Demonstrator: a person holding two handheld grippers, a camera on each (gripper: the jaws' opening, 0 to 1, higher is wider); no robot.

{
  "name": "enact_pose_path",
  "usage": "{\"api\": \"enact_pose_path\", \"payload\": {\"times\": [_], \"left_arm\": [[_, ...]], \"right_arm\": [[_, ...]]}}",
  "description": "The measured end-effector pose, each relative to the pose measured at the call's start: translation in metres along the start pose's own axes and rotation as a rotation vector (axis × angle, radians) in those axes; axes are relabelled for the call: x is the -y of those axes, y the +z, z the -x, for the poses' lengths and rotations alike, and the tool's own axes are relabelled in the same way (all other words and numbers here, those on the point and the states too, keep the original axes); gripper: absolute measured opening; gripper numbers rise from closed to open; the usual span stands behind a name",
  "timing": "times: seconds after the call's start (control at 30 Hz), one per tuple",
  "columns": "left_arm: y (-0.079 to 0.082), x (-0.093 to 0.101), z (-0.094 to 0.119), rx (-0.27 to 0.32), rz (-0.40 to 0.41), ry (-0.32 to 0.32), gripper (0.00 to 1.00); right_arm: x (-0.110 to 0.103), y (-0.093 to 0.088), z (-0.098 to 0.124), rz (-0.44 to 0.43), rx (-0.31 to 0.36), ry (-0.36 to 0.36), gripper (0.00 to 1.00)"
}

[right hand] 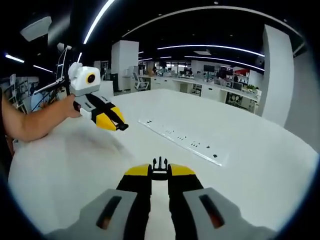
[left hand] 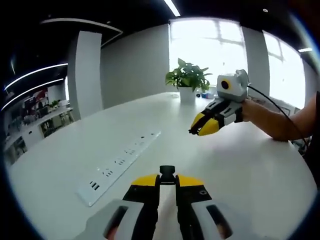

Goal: Snap the two parts of the plastic buckle together until the buckle closes and remains connected.

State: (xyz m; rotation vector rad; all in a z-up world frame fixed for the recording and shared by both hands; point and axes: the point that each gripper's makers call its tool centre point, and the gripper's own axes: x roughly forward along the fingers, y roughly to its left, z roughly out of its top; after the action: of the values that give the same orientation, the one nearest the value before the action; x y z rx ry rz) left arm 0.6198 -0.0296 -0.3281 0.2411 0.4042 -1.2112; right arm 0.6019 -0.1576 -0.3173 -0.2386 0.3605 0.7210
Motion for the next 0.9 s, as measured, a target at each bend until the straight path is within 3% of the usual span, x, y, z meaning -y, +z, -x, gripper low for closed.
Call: {"api": "enact_pose_path", "payload": {"times": [0.4,0.9], "left_arm": [[0.017,0.014,0.007,0.017,-0.027,-0.031,0.10],[0.036,0.021,0.022,0.012,-0.057,-0.013,0.10]], "right_arm": [[-0.001,0.022,0.012,0.019,0.031,-0.017,0.11],[-0.008,0.043,0.024,0.033,0.039,-0.015,0.11]]}}
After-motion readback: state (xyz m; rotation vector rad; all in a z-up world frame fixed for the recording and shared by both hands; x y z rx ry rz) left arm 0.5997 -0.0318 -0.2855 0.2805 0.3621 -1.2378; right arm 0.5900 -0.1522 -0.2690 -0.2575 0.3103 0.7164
